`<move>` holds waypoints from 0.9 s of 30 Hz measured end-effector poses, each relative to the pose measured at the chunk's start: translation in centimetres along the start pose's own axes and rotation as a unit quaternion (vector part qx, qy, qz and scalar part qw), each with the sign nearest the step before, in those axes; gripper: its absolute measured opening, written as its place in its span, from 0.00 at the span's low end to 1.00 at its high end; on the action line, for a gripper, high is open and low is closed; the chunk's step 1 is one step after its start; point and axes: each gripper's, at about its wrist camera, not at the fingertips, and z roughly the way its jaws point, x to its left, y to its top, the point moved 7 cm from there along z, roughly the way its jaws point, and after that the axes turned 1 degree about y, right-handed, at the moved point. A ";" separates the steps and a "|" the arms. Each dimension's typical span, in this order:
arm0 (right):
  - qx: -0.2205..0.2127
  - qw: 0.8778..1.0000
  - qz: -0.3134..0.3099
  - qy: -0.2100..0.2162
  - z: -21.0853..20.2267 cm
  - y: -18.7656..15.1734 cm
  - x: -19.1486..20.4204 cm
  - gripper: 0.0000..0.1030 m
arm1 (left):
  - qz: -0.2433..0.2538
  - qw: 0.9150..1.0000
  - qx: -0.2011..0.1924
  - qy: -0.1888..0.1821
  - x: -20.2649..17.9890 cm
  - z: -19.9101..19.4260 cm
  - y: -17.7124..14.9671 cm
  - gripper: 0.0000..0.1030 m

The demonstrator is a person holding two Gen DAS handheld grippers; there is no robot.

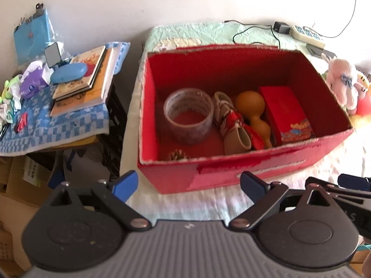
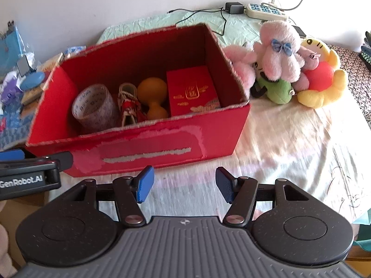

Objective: Organize objects

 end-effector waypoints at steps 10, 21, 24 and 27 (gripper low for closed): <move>-0.095 0.995 0.018 0.008 -4.8 5.6 -0.6 0.60 | 0.004 0.999 -0.052 0.003 -0.6 -2.0 4.6 0.95; -0.138 0.990 0.025 0.005 -4.5 8.6 -0.8 0.60 | -0.011 0.997 -0.075 0.014 -0.7 -1.9 8.2 0.96; -0.124 0.992 0.026 0.009 -3.5 8.4 -0.9 0.60 | -0.017 0.998 -0.066 0.015 -0.6 -1.4 7.8 0.96; -0.113 0.993 0.026 0.015 -2.5 8.2 -1.1 0.60 | -0.019 0.998 -0.055 0.022 -0.6 -0.6 7.3 0.96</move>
